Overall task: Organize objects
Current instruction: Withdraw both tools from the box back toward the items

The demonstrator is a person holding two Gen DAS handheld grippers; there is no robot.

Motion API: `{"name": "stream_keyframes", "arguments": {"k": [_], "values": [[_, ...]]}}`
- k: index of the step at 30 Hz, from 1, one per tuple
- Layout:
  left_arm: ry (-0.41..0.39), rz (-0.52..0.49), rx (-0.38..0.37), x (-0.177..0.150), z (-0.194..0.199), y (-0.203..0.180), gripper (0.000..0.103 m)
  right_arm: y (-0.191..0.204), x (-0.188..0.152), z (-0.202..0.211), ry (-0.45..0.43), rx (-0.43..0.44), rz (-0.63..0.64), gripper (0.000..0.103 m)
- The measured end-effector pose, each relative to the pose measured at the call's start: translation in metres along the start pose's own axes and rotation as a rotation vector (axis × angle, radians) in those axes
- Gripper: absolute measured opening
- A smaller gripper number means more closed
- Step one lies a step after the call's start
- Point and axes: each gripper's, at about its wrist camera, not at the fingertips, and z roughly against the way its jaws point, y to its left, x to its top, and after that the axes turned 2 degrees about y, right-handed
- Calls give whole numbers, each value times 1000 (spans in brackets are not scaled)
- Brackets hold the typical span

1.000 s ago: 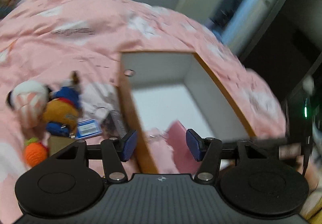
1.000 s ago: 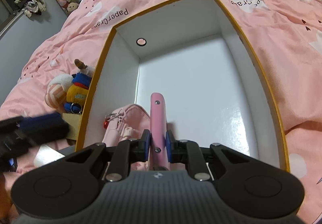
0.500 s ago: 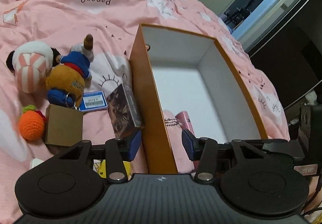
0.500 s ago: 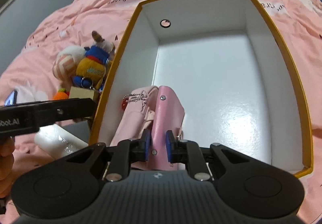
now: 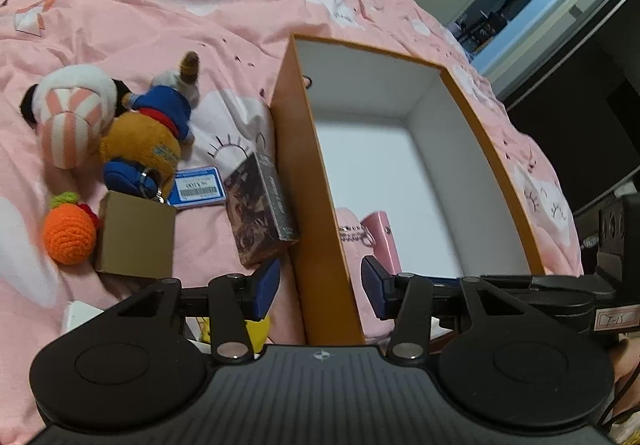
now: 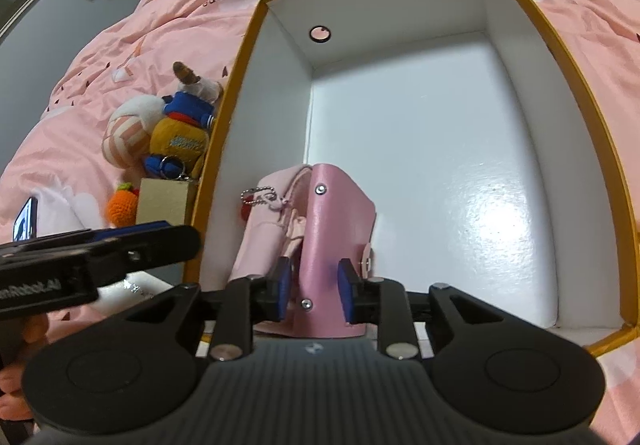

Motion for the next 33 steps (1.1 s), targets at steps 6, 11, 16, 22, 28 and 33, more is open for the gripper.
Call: {"name": "stream_keyframes", "arguments": {"k": [6, 11, 16, 22, 28, 33], "values": [[-59, 12, 22, 7, 21, 8, 54, 0, 2, 13, -68, -30, 15, 40], [-118, 19, 120, 17, 46, 21, 55, 11, 7, 31, -161, 9, 91, 40], [-110, 58, 224, 25, 55, 47, 55, 35, 15, 44, -231, 61, 226, 46], [-87, 96, 238, 23, 51, 66, 55, 76, 28, 31, -197, 81, 457, 54], [-73, 20, 228, 22, 38, 62, 54, 123, 47, -7, -23, -10, 789, 54], [-60, -13, 262, 24, 32, 68, 54, 145, 73, -50, 167, -94, 943, 61]]}}
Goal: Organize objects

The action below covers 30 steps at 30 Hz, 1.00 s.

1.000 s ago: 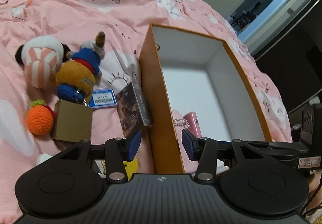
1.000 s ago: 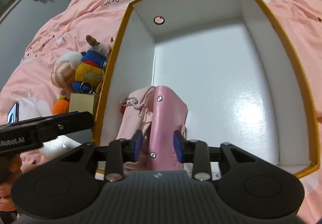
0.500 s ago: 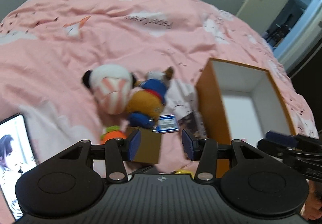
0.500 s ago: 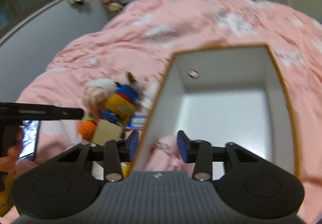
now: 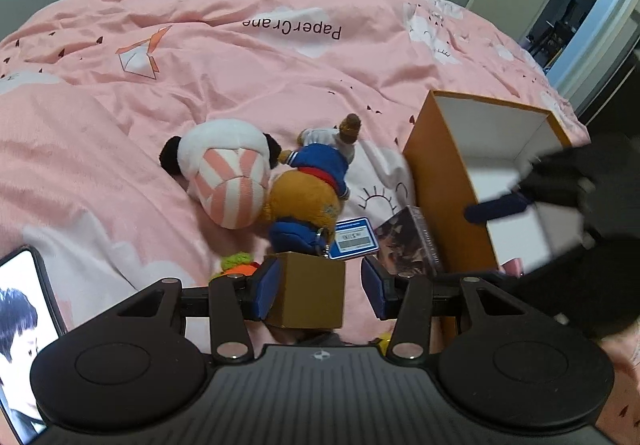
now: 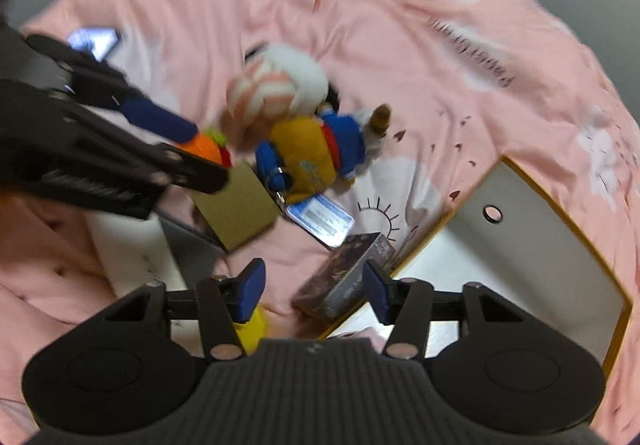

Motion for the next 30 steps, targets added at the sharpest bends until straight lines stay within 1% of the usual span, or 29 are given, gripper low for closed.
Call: {"name": "stream_keyframes", "arguments": {"k": [3, 6, 8, 10, 12, 13, 16, 18, 19, 20, 21, 22, 24, 26, 28, 29, 30], "values": [[1, -1, 2, 0, -3, 7, 54, -8, 24, -28, 134, 21, 43, 63], [-7, 6, 19, -1, -4, 15, 54, -7, 43, -55, 255, -19, 120, 63], [-8, 13, 17, 0, -5, 19, 54, -9, 54, -71, 336, -21, 150, 67], [-4, 19, 2, -1, -7, 22, 54, -12, 63, -87, 407, -14, 150, 74], [2, 17, -7, -1, -10, 23, 54, -14, 71, -102, 469, -21, 166, 76], [4, 12, -7, -2, -11, 22, 54, -13, 73, -109, 501, -37, 182, 80], [6, -6, -9, -4, -15, 19, 55, -11, 76, -126, 583, -79, 230, 86], [13, -11, -19, -6, -16, 18, 55, -9, 77, -133, 611, -94, 269, 87], [16, -14, -22, -7, -17, 18, 54, -7, 76, -136, 635, -82, 291, 85], [18, -16, -22, -8, -18, 18, 55, -6, 74, -138, 669, -47, 292, 83], [20, -16, -22, -9, -18, 18, 55, -5, 71, -141, 697, -4, 290, 82], [22, -15, -23, -9, -19, 19, 55, -3, 67, -142, 716, 20, 297, 83], [24, -10, -28, -9, -20, 20, 55, -1, 63, -145, 717, 8, 302, 83], [23, -8, -31, -10, -20, 21, 55, -3, 63, -143, 703, -4, 275, 78], [22, -6, -32, -10, -19, 21, 55, -8, 64, -136, 679, -10, 231, 63], [22, -7, -31, -10, -19, 21, 55, -10, 65, -131, 658, -12, 206, 60], [22, -8, -31, -10, -19, 21, 55, -12, 66, -123, 629, -7, 182, 54]]}}
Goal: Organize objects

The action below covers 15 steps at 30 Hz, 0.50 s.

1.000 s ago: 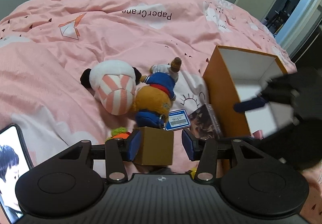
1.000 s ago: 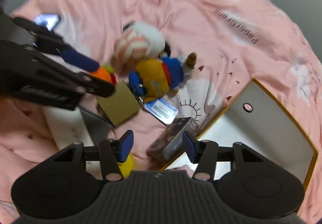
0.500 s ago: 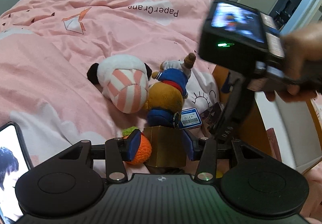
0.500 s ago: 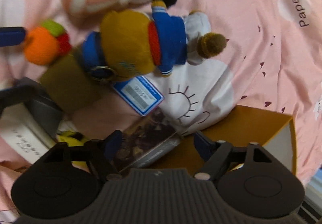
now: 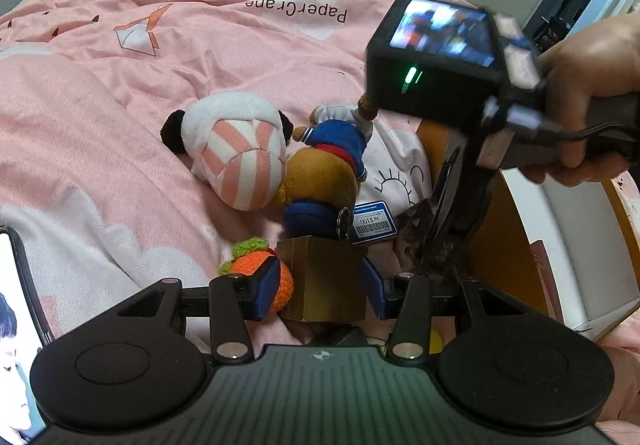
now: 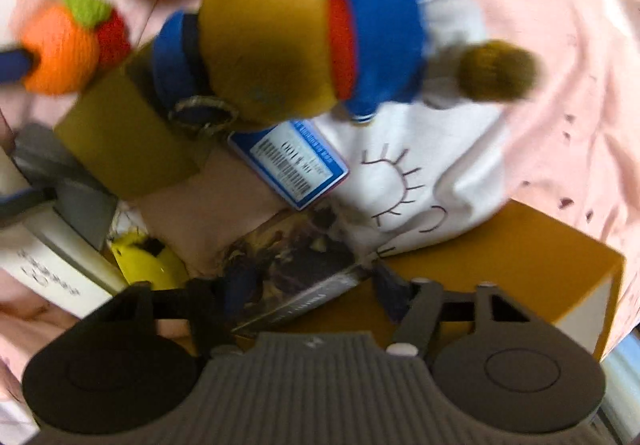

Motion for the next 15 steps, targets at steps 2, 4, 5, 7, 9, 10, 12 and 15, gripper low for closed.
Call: {"name": "stream_keyframes", "arguments": {"k": [2, 4, 5, 7, 9, 10, 12, 15], "values": [[1, -4, 1, 0, 0, 0, 55, -3, -8, 12, -54, 30, -44, 48], [2, -7, 2, -1, 1, 0, 55, -3, -17, 24, -119, 79, -84, 43], [2, -7, 3, -1, 1, 0, 55, -1, -22, 29, -154, 100, -96, 41], [3, -6, 5, -1, 2, 0, 54, 1, -31, 33, -193, 198, -128, 14], [9, -6, 8, -2, 2, 0, 54, 4, -37, 27, -186, 278, -179, 12], [11, -6, 9, -2, 3, 0, 54, 10, -41, 24, -196, 239, -175, 15], [14, -1, 14, -3, 4, 2, 54, 19, -48, 24, -235, 162, -161, 25], [18, 20, 14, -3, 5, 7, 54, 12, -62, 37, -308, 187, -221, 54]]}}
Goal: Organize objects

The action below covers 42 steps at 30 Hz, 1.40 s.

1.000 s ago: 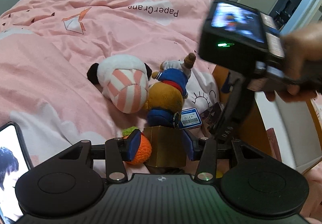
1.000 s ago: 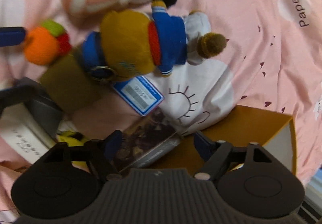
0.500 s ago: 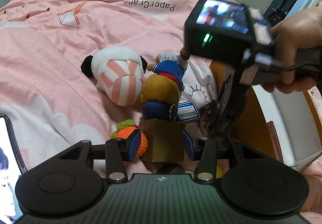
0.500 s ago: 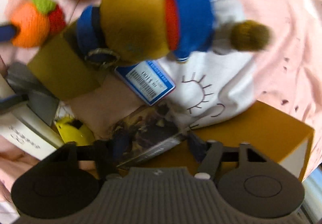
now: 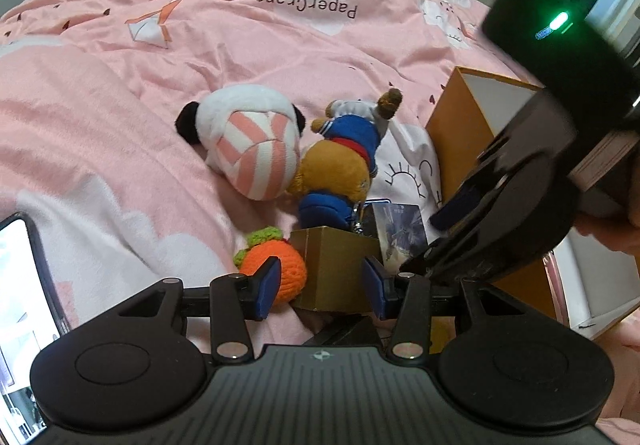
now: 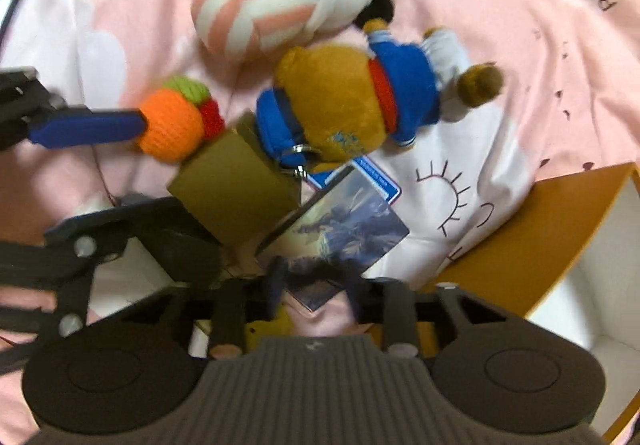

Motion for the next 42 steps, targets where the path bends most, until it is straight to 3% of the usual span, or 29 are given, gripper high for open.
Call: {"name": "stream_keyframes", "arguments": {"k": [2, 6, 9, 12, 14, 18, 21, 23, 25, 32, 34, 42], "values": [[10, 16, -12, 1, 0, 3, 54, -3, -1, 8, -25, 2, -17, 57], [43, 26, -8, 1, 1, 8, 54, 11, 18, -4, 6, -20, -28, 55], [52, 42, -3, 0, 7, 13, 54, 18, 14, -3, -11, 83, -48, 53], [78, 53, -24, -1, 10, 17, 53, 19, 2, 2, -48, 155, -129, 44], [101, 67, -44, -2, 12, 19, 53, 15, -7, -1, -60, 222, -203, 45], [151, 59, -28, -7, 12, 20, 50, 7, -20, -9, -77, 359, -357, 46], [203, 36, -58, -13, 12, 16, 50, 6, -28, -17, -101, 401, -425, 58], [234, 11, -80, -18, 11, 11, 50, 4, -32, -19, -114, 424, -468, 59], [235, -6, -48, -22, 12, 6, 43, 4, -36, -20, -123, 450, -494, 60], [242, -62, -16, -37, 33, -9, 41, 12, -43, -16, -156, 469, -515, 64], [247, -71, -4, -42, 38, -13, 39, 18, -42, -16, -165, 474, -499, 73], [264, -72, 29, -51, 38, -19, 36, 48, -27, -27, -147, 381, -395, 85]]}}
